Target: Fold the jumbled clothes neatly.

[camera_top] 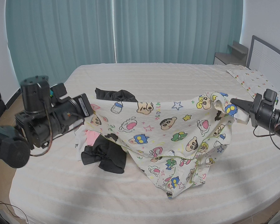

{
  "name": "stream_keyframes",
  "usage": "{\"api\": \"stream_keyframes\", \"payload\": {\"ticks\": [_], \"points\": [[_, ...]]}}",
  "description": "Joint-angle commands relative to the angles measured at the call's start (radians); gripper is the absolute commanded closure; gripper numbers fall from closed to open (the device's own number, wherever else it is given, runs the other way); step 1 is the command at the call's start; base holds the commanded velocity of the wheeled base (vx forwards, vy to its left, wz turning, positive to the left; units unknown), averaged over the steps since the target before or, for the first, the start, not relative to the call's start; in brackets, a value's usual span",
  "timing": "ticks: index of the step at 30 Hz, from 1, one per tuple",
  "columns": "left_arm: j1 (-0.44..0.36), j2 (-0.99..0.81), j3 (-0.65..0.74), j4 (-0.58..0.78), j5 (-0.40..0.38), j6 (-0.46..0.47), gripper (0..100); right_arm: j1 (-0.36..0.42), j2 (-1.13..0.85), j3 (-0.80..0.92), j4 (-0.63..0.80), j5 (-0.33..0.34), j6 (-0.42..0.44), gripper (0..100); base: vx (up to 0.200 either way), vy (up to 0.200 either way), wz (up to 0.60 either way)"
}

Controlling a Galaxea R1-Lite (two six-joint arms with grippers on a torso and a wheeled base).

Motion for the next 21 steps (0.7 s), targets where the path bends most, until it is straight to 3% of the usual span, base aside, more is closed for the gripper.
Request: {"api": "stream_keyframes", "payload": {"ticks": [1,8,16,21], "points": [[0.01,-0.217,-0.147,0.126,0.022,-0.008,100,0.011,-0.079,-0.213,0.11,-0.043,-0.001,100,0.0,0.0,0.0],[0.008,-0.277,-0.177,0.123,0.057,-0.003,100,0.075,-0.139,-0.285,0.118,-0.046,-0.003,100,0.0,0.0,0.0],[-0.015,-0.332,0.056,0.114,0.055,-0.014,100,0.113,-0.148,-0.151,0.112,-0.043,-0.003,100,0.0,0.0,0.0],[-0.016,-0.321,0.14,0.08,0.052,-0.094,100,0.113,-0.117,-0.113,0.109,-0.044,-0.001,100,0.0,0.0,0.0]]}}
